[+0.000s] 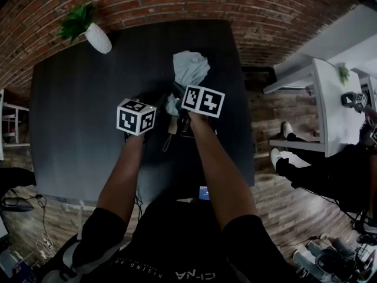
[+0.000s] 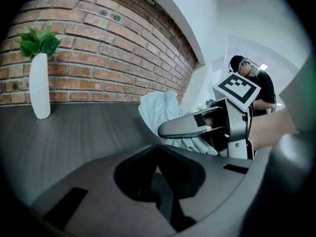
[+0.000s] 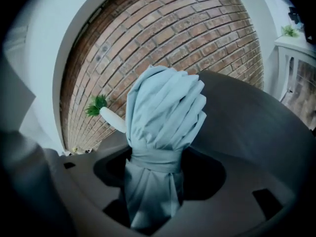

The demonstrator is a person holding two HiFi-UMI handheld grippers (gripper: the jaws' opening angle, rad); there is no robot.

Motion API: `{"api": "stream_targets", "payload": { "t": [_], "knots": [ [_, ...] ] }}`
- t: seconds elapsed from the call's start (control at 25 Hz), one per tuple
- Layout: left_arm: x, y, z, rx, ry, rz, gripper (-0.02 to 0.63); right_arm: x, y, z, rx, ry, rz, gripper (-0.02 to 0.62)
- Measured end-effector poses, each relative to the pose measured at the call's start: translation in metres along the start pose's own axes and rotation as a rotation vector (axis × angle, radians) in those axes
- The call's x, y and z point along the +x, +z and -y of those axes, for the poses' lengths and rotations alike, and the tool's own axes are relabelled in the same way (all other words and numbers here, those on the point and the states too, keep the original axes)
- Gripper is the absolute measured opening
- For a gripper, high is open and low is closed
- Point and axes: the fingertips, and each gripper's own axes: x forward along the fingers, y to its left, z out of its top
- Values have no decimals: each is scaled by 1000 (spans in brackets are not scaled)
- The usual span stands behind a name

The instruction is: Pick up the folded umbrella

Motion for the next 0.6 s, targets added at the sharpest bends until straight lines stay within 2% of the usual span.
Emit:
{"api": "stream_targets", "payload": {
  "t": [0.16, 0.32, 0.6],
  "knots": [
    [-15, 24, 22, 28, -8, 83, 5, -33, 25, -22, -82, 130, 71, 302],
    [-38, 51, 55, 38, -51, 209, 5, -78, 43, -48, -176, 254, 133, 302],
    [-86, 67, 121, 78, -134, 376, 5, -160, 49, -78, -328, 392, 231, 302]
  ]
}}
